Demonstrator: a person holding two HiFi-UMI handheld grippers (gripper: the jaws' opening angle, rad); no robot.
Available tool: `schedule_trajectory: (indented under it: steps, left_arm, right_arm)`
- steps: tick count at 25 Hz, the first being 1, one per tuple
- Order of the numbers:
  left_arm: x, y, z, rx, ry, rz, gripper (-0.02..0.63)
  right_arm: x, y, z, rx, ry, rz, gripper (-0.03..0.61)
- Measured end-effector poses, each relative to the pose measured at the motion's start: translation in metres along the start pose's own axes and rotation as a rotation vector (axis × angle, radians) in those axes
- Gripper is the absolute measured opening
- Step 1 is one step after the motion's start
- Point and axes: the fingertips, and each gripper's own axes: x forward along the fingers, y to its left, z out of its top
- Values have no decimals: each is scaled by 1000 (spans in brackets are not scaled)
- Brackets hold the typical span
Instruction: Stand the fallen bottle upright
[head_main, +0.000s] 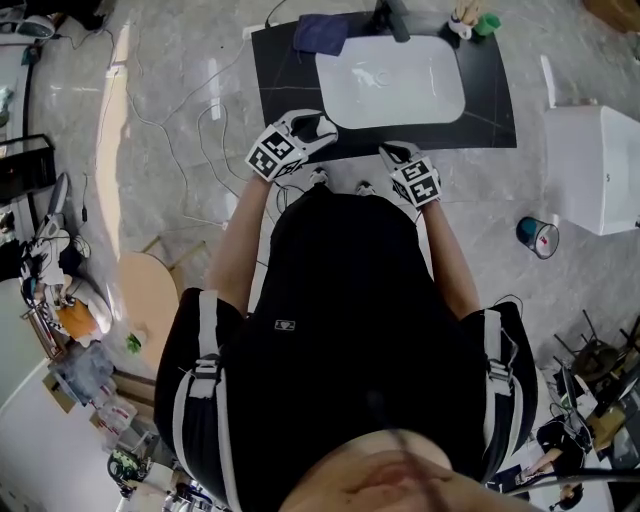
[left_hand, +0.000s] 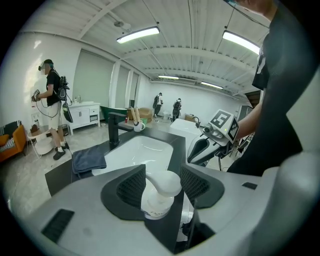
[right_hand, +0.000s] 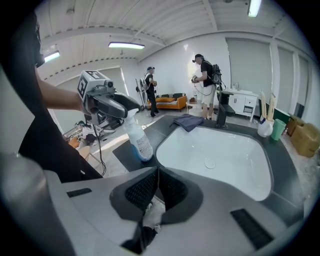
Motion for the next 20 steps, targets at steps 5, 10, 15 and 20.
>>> schedule_trajectory:
  steps: [5, 10, 15, 20]
  left_arm:
    - [1, 3, 1, -24, -8, 27, 218]
    - [2, 1, 0, -24, -1, 48, 218]
    - [3, 0, 1, -38, -9, 69, 219]
    - [-3, 1, 9, -49, -59, 136, 266]
  right_arm:
    - [-2, -2, 4, -19, -13, 12, 63]
    - [-6, -5, 2, -38, -7, 21, 63]
    - [-14, -7, 6, -61, -18, 31, 63]
    - [-23, -8, 4, -79, -21, 43, 63]
